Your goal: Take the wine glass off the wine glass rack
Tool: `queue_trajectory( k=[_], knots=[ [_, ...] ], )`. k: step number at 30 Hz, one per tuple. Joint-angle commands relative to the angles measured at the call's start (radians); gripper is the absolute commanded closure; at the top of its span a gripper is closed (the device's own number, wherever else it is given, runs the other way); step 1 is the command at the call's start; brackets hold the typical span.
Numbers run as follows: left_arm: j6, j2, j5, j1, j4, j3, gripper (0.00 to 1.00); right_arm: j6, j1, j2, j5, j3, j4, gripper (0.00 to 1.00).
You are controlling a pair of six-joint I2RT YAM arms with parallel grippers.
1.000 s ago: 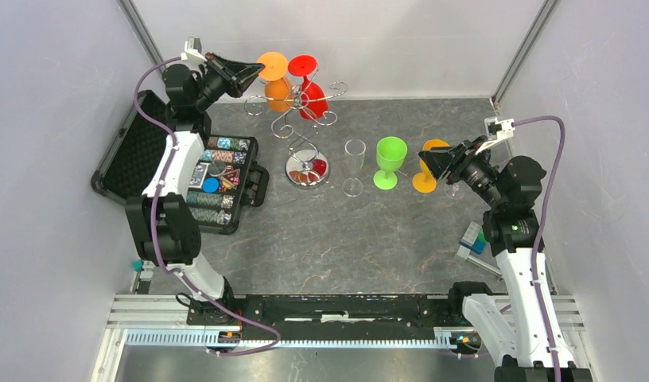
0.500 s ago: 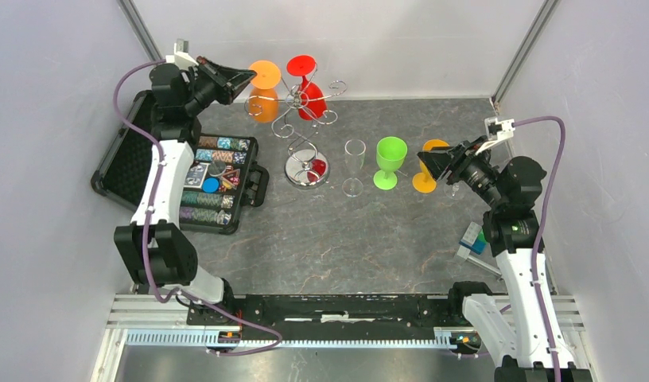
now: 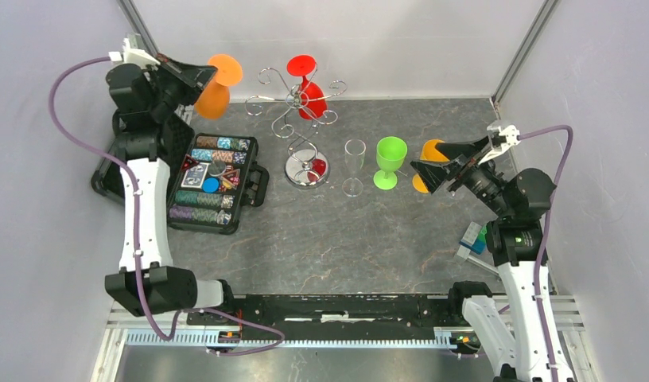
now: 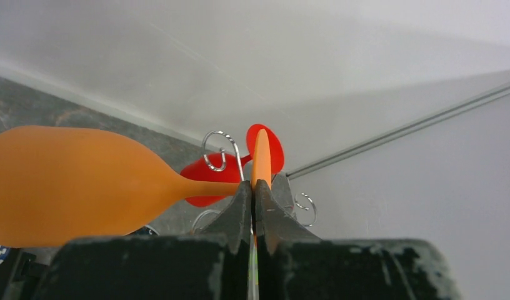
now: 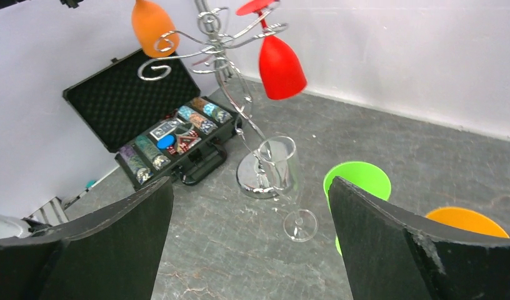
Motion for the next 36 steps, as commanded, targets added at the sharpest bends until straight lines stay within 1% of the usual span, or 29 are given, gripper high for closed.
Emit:
queue_trajectory(
  k=[1, 3, 5, 6, 8, 9, 12, 13, 14, 16, 17, 18, 20, 25, 28, 31, 33, 36],
  knots=[
    [0.051, -0.087, 0.056, 0.007, 0.008, 0.085, 0.98, 0.041, 0.002, -0.009, -0.061, -0.031, 0.126, 0.02],
    [-0.004, -0.100, 0.131, 0.005, 0.046, 0.096, 0.98, 0.069, 0.001, -0.008, -0.080, -0.046, 0.171, 0.02],
    [-0.101, -0.109, 0.233, 0.005, 0.136, 0.093, 0.98, 0.099, 0.002, -0.003, -0.097, -0.046, 0.206, 0.02],
    [-0.173, -0.111, 0.284, 0.005, 0.205, 0.084, 0.98, 0.114, 0.002, 0.001, -0.105, -0.046, 0.223, 0.02],
    [-0.339, -0.125, 0.352, 0.004, 0.400, 0.031, 0.98, 0.163, 0.002, 0.003, -0.102, -0.052, 0.274, 0.02],
    [-0.445, -0.134, 0.368, 0.002, 0.533, -0.008, 0.98, 0.189, 0.002, 0.003, -0.100, -0.058, 0.315, 0.02],
    [-0.675, -0.150, 0.388, -0.012, 0.814, -0.082, 0.98, 0.292, 0.031, 0.004, -0.078, -0.092, 0.444, 0.02],
    [-0.762, -0.145, 0.392, -0.026, 0.897, -0.092, 0.98, 0.318, 0.040, 0.006, -0.068, -0.102, 0.478, 0.02],
    [-0.815, -0.140, 0.401, -0.043, 0.967, -0.089, 0.98, 0.347, 0.045, 0.009, -0.053, -0.111, 0.509, 0.02],
    [-0.898, -0.123, 0.417, -0.095, 1.052, -0.065, 0.98, 0.383, 0.063, 0.023, -0.034, -0.115, 0.552, 0.02],
    [-0.914, -0.123, 0.410, -0.126, 1.074, -0.061, 0.98, 0.398, 0.074, 0.034, -0.027, -0.114, 0.571, 0.02],
    [-0.916, -0.127, 0.400, -0.196, 1.073, -0.061, 0.98, 0.412, 0.087, 0.046, -0.021, -0.112, 0.594, 0.02],
    [-0.897, -0.132, 0.380, -0.290, 1.057, -0.069, 0.98, 0.426, 0.107, 0.063, -0.013, -0.109, 0.618, 0.02],
    [-0.910, -0.129, 0.280, -0.556, 1.106, -0.153, 0.98, 0.480, 0.149, 0.102, -0.031, -0.115, 0.736, 0.02],
    [-0.901, -0.119, 0.262, -0.651, 1.107, -0.168, 0.98, 0.540, 0.163, 0.112, -0.046, -0.132, 0.876, 0.02],
    [-0.900, -0.105, 0.239, -0.722, 1.109, -0.186, 0.98, 0.617, 0.172, 0.122, -0.046, -0.146, 1.037, 0.02],
    [-0.919, -0.088, 0.224, -0.775, 1.131, -0.192, 0.98, 0.679, 0.181, 0.138, -0.039, -0.144, 1.108, 0.02],
    [-0.948, -0.063, 0.194, -0.843, 1.185, -0.197, 0.98, 0.781, 0.192, 0.174, -0.040, -0.144, 1.266, 0.10]
  ],
)
